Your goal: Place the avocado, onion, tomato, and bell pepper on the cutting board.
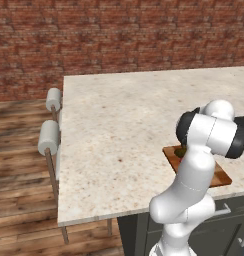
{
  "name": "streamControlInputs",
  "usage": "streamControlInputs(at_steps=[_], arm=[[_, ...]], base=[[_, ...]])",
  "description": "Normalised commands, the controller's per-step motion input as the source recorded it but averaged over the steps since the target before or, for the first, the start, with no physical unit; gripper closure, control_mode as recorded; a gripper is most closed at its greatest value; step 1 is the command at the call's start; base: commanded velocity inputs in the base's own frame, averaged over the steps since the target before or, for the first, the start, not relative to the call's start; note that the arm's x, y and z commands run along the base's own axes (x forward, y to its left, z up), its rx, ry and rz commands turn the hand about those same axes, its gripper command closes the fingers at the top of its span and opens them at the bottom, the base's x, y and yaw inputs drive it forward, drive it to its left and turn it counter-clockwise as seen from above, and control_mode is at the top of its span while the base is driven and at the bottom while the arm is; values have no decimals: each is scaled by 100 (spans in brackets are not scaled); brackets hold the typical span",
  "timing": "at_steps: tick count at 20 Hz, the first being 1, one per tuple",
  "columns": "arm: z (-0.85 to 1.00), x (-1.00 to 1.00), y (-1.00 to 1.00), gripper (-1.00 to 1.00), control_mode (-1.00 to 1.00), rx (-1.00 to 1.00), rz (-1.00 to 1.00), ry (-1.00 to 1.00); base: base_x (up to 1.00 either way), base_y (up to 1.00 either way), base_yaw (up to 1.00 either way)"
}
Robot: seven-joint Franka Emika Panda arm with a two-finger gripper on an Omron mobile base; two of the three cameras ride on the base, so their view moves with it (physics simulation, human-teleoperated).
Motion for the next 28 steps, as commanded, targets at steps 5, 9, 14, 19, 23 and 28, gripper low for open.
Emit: streamControlInputs(at_steps=[5, 9, 14, 19, 23, 28], arm=[[-26, 0, 1, 100, -100, 0, 0, 1], [-28, 0, 1, 100, -100, 0, 0, 2], [-31, 0, 9, -100, -100, 0, 0, 3], [-2, 0, 9, -100, -100, 0, 0, 0], [0, 0, 11, -100, -100, 0, 0, 0], [0, 0, 17, -100, -100, 0, 0, 0]], base=[[0, 0, 0], [0, 0, 0], [0, 0, 0], [0, 0, 0], [0, 0, 0], [0, 0, 0]])
